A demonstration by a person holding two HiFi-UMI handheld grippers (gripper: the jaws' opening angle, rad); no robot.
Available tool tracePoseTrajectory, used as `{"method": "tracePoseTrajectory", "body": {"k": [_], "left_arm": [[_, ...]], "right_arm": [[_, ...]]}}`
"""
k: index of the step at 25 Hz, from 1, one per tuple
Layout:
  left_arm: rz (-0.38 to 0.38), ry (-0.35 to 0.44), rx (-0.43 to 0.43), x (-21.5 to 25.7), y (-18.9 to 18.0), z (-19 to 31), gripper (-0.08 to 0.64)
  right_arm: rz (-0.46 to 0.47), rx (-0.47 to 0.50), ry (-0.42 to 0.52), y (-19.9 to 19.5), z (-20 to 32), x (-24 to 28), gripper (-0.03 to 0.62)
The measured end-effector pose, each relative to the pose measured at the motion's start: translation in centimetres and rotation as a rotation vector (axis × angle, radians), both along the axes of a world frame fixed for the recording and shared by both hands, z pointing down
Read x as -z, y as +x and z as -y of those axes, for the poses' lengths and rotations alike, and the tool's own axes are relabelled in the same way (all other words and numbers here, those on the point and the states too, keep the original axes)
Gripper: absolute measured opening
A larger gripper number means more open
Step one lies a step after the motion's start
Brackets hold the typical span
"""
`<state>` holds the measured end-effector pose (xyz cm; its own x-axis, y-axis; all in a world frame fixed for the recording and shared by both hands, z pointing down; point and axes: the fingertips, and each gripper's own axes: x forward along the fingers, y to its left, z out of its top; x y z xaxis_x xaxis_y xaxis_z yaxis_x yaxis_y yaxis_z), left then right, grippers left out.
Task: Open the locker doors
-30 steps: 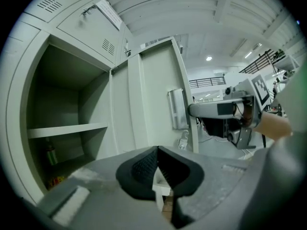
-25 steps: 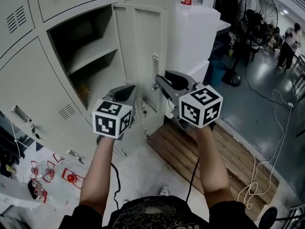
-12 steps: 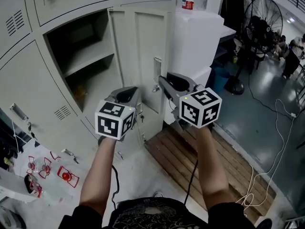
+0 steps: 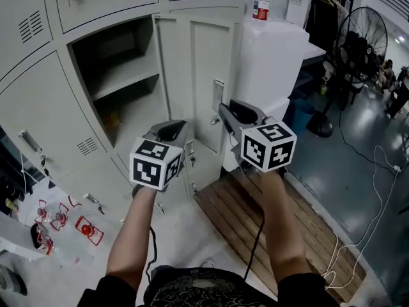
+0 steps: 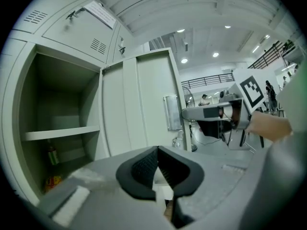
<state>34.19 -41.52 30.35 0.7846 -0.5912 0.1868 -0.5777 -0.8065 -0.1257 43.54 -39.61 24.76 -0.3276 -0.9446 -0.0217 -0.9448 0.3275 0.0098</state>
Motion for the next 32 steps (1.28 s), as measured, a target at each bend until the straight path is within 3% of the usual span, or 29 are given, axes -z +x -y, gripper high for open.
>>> {"method": "tracePoseTrajectory", "body": {"k": [18, 23, 32], "left_arm": [[0.007, -0.010, 0.081, 0.0, -5.5, -0.5, 0.003], [-0.001, -0.009, 0.105, 0.4, -9.3, -0.6, 0.002], [-0.031, -0.011, 0.196, 0.8, -18.7, -1.2, 0.002]], "right_arm": [[-0.038, -0.093, 0.037, -0.2, -2.3, 0.8, 0.138], [-0.038, -0.081, 0.037, -3.2, -2.7, 1.1, 0.138], [-0.064, 0.008, 0.022, -12.3, -2.8, 0.8, 0.142]]}}
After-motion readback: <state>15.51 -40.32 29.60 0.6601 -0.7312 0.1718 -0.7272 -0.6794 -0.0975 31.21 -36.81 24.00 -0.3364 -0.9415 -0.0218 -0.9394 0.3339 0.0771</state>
